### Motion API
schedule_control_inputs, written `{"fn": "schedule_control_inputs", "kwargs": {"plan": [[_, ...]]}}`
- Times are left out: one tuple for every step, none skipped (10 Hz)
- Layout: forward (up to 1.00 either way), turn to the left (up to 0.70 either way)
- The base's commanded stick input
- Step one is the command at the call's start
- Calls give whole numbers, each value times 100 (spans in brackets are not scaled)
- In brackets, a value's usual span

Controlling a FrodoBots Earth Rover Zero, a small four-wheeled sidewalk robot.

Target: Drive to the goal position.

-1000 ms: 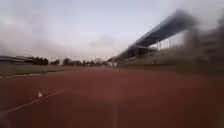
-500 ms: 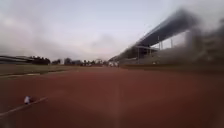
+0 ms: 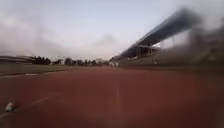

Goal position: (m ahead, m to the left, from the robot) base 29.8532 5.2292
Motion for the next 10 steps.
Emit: {"fn": "schedule_control_inputs", "kwargs": {"plan": [[70, 2], [70, 2], [70, 2], [70, 2], [70, 2], [70, 2], [70, 2], [70, 2], [70, 2], [70, 2]]}}
